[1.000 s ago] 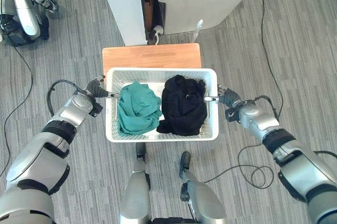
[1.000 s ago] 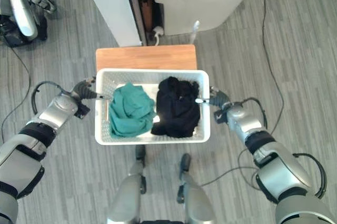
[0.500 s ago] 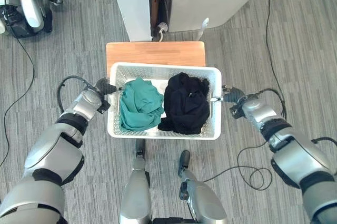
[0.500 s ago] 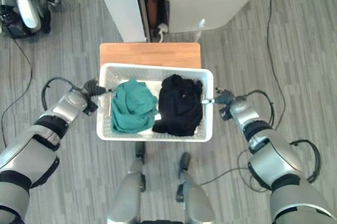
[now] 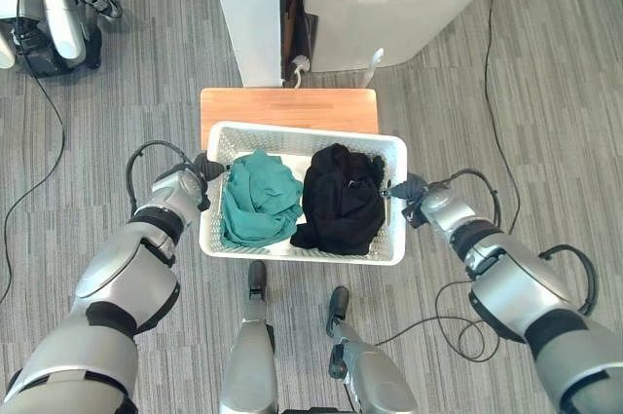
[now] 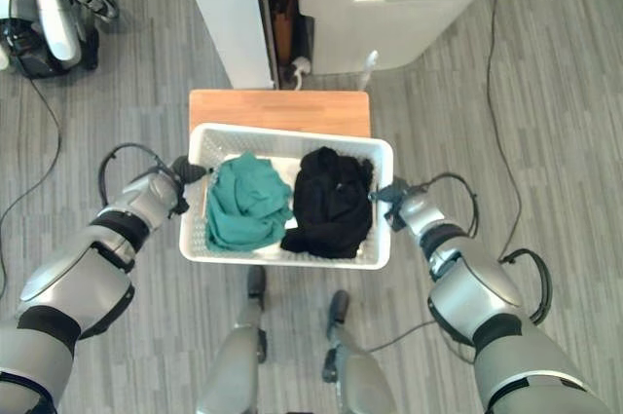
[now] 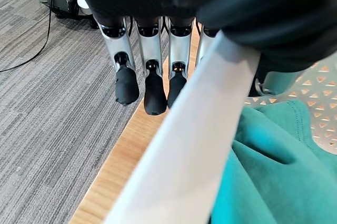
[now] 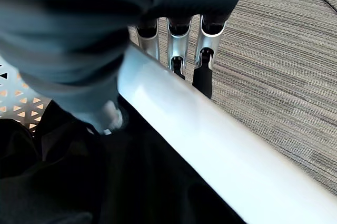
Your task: Grab the laundry basket,head to the washer,open it,put in the laundry and shut it.
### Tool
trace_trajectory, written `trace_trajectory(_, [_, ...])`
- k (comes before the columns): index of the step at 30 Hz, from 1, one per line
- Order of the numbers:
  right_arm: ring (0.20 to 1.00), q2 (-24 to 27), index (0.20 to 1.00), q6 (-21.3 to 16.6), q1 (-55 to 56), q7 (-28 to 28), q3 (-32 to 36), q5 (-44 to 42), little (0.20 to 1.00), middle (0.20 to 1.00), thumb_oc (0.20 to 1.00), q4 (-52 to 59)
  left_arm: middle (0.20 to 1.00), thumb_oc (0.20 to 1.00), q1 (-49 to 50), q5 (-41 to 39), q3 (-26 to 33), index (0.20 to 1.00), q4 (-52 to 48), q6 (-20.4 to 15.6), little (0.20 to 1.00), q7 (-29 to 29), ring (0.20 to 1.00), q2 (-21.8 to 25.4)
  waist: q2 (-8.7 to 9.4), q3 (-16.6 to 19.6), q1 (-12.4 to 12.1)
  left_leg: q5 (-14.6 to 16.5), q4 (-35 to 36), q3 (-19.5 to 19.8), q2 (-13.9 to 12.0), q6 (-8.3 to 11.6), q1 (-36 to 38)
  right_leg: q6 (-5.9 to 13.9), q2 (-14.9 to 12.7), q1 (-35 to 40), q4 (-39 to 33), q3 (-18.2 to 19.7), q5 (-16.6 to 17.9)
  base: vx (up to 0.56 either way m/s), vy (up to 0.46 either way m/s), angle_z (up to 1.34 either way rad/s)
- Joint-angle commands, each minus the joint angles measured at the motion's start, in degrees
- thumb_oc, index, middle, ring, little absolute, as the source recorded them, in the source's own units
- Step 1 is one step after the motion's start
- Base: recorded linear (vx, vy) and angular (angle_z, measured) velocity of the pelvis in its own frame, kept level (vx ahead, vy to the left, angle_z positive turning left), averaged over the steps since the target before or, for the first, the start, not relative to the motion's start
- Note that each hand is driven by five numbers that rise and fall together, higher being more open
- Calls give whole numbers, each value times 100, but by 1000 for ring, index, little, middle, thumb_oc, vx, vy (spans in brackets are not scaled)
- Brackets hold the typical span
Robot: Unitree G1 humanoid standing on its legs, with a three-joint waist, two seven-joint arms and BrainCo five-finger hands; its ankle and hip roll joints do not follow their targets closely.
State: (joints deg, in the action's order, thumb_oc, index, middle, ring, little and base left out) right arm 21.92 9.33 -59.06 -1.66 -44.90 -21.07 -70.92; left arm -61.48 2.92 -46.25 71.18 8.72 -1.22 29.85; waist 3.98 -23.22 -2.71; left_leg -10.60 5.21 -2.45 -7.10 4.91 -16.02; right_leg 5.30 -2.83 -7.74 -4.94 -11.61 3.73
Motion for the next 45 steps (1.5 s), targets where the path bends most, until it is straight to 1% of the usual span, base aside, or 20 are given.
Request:
trace_trajectory(1, [200, 103, 200, -117, -135, 158, 147, -157, 200, 200, 200, -276, 200, 200, -110, 379, -243, 200, 854, 98, 200, -233, 200, -315, 26, -238, -53, 287, -21, 40, -242, 176, 244, 355, -479, -317, 21, -409, 282, 0, 0, 0])
trace_trajectory(6, [200, 307, 200, -101, 15, 397, 459, -574, 200, 200, 200, 9, 200, 200, 93, 151, -154, 200, 321, 47, 200, -399, 200, -173, -41, -117, -58, 370, -21, 28, -210, 168, 378, 370, -503, -197, 36, -402, 235, 8, -2, 1])
trace_trajectory(10, [200, 771, 200, -82, 428, 498, 799, -819, 200, 200, 200, 948, 200, 200, 432, -328, 88, 200, -774, -40, 200, -437, 200, 252, -89, 138, -51, 485, -21, -38, -176, 152, 613, 392, -548, 11, 44, -392, 176, 54, -8, 1])
trace_trajectory(11, [200, 1169, 200, -90, 911, 507, 1101, -922, 200, 200, 200, 1796, 200, 200, 768, -655, 329, 200, -1801, -127, 200, -429, 200, 645, -124, 302, -47, 592, -21, -83, -170, 150, 842, 403, -562, 201, 59, -398, 112, 117, -20, -3])
trace_trajectory(13, [200, 1542, 200, -79, 1439, 413, 1380, -963, 200, 200, 200, 2495, 200, 200, 1152, -936, 539, 200, -2727, -190, 200, -362, 200, 964, -161, 483, -29, 653, -21, -107, -147, 136, 1008, 407, -580, 336, 87, -408, 53, 137, -16, -5])
trace_trajectory(14, [200, 2003, 200, -56, 1946, 231, 1637, -970, 200, 200, 200, 3060, 200, 200, 1487, -1220, 823, 200, -3465, -300, 200, -315, 200, 1277, -230, 637, -31, 724, -21, -120, -147, 143, 1262, 401, -581, 518, 192, -371, -60, 102, -18, -6])
trace_trajectory(15, [200, 2004, 200, -52, 1953, 232, 1641, -969, 200, 200, 200, 3068, 200, 200, 1493, -1219, 826, 200, -3475, -294, 200, -313, 200, 1280, -226, 650, -27, 713, -21, -116, -141, 140, 1244, 402, -587, 503, 189, -374, -51, 128, -37, -7])
trace_trajectory(16, [200, 2543, 200, -50, 2335, 34, 1832, -1019, 200, 200, 200, 3531, 200, 200, 1814, -1459, 989, 200, -4045, -358, 200, -150, 200, 1543, -275, 827, -9, 743, -21, -110, -148, 148, 1411, 388, -593, 656, 282, -390, -166, 82, -36, -2])
trace_trajectory(19, [200, 3109, 200, 19, 2862, -170, 2189, -1126, 200, 200, 200, 4010, 200, 200, 2116, -1558, 1065, 200, -4568, -324, 200, 57, 200, 1789, -346, 1057, 29, 748, -21, -62, -180, 172, 1588, 362, -580, 865, 402, -450, -340, 98, -50, 2])
trace_trajectory(20, [200, 3452, 200, 54, 3287, -246, 2552, -1195, 200, 200, 200, 4295, 200, 200, 2303, -1634, 1181, 200, -4841, -312, 200, 153, 200, 1950, -376, 1208, 48, 744, -21, -13, -210, 200, 1666, 348, -569, 983, 439, -519, -431, 85, -68, 2])
trace_trajectory(24, [200, 4013, 200, 137, 4158, -369, 3164, -1377, 200, 200, 200, 4900, 200, 200, 2813, -1742, 1465, 200, -5367, -300, 200, 277, 200, 2252, -400, 1419, 73, 701, -21, 63, -287, 251, 1776, 288, -494, 1184, 392, -584, -513, 59, -61, 18])
trace_trajectory(28, [200, 4261, 200, 144, 4715, -463, 3512, -1547, 200, 200, 200, 5352, 200, 200, 3113, -1803, 1661, 200, -5573, -292, 200, 326, 200, 2399, -410, 1484, 95, 621, -21, 74, -388, 316, 1783, 238, -389, 1240, 260, -573, -527, 19, -54, 1])
trace_trajectory(33, [200, 4434, 200, 94, 4815, -487, 3557, -1721, 200, 200, 200, 5474, 200, 200, 3220, -1788, 1746, 200, -5607, -317, 200, 354, 200, 2500, -386, 1454, 104, 569, -21, 115, -479, 349, 1772, 219, -272, 1205, 40, -460, -446, -27, -34, -3])
trace_trajectory(36, [200, 4486, 200, 78, 4761, -486, 3560, -1796, 200, 200, 200, 5406, 200, 200, 3174, -1767, 1738, 200, -5526, -323, 200, 369, 200, 2538, -357, 1388, 104, 637, -141, 289, -480, 349, 1698, 251, -263, 1112, -6, -331, -393, -90, 30, -13])
trace_trajectory(37, [200, 4448, 200, 68, 4563, -437, 3490, -1795, 200, 200, 200, 5260, 200, 200, 3114, -1702, 1753, 200, -5386, -368, 200, 308, 200, 2500, -291, 1261, 45, 914, -533, 861, -253, 310, 1497, 281, -312, 986, -6, -103, -275, -117, 59, -28])
trace_trajectory(38, [200, 4446, 200, 67, 4549, -438, 3479, -1796, 200, 200, 200, 5255, 200, 200, 3116, -1702, 1757, 200, -5384, -369, 200, 308, 200, 2503, -282, 1280, 64, 909, -552, 876, -237, 304, 1455, 285, -326, 962, -6, -115, -268, -128, 85, -42])
trace_trajectory(41, [200, 4318, 200, 119, 4209, -485, 3327, -1765, 200, 200, 200, 5089, 200, 200, 3260, -1514, 1894, 200, -5286, -380, 200, 329, 200, 2435, -256, 1120, -48, 1585, -1180, 1901, 352, 152, 1386, 296, -406, 658, 220, 456, -119, -82, 145, -90])
trace_trajectory(42, [200, 4255, 200, 166, 4114, -513, 3263, -1716, 200, 200, 200, 5043, 200, 200, 3288, -1462, 1965, 200, -5235, -377, 200, 330, 200, 2390, -278, 1102, -25, 1719, -1203, 2121, 512, 74, 1425, 303, -429, 511, 332, 647, -86, -115, 232, -91])
trace_trajectory(44, [200, 4144, 200, 217, 3859, -484, 3148, -1584, 200, 200, 200, 4902, 200, 200, 3169, -1396, 1937, 200, -5084, -383, 200, 329, 200, 2233, -344, 955, 23, 1912, -1349, 2199, 764, -32, 1446, 407, -523, 177, 527, 1020, 106, -171, 246, -123])
trace_trajectory(45, [200, 4144, 200, 216, 3856, -484, 3146, -1584, 200, 200, 200, 4900, 200, 200, 3168, -1396, 1938, 200, -5083, -384, 200, 329, 200, 2233, -343, 956, 19, 1914, -1352, 2194, 764, -33, 1444, 407, -523, 173, 530, 1026, 106, -319, 320, -171])
